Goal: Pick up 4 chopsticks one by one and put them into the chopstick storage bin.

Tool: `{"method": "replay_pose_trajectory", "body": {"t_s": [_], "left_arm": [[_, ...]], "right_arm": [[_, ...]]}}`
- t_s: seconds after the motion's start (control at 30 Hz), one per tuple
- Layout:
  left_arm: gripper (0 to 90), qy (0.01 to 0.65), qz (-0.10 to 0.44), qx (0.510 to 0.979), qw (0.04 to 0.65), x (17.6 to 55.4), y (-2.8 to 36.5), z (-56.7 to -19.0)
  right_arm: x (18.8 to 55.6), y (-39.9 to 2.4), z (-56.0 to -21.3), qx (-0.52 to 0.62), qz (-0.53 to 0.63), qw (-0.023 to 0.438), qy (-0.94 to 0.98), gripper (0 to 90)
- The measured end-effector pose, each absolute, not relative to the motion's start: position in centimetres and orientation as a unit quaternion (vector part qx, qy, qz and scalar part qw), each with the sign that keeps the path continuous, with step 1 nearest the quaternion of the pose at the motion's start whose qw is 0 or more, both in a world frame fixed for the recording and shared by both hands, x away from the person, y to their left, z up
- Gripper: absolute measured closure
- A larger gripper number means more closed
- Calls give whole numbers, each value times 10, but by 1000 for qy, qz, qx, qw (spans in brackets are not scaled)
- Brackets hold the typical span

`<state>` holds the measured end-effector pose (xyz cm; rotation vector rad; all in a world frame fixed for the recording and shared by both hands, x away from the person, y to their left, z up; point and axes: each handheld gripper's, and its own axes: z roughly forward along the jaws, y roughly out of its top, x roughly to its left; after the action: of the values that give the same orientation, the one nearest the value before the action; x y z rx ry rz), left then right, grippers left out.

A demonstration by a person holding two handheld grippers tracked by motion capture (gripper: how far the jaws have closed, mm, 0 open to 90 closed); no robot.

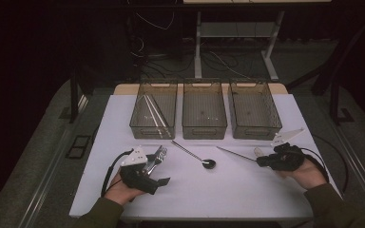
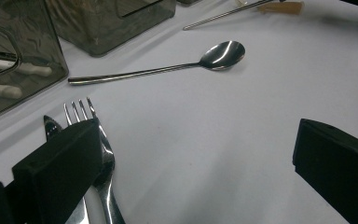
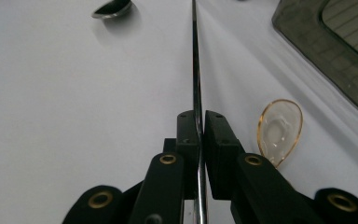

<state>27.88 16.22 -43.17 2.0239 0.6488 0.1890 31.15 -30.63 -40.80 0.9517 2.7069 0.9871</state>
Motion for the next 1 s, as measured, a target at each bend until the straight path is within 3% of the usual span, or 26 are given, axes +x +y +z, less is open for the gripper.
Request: {"method": "replay_pose_trajectory", "body": {"t_s": [1.0], "left_arm": [[0, 271, 76, 828, 485, 279, 162, -432]], "right_arm": [[318, -293, -373, 289, 435, 35, 852, 849]]}}
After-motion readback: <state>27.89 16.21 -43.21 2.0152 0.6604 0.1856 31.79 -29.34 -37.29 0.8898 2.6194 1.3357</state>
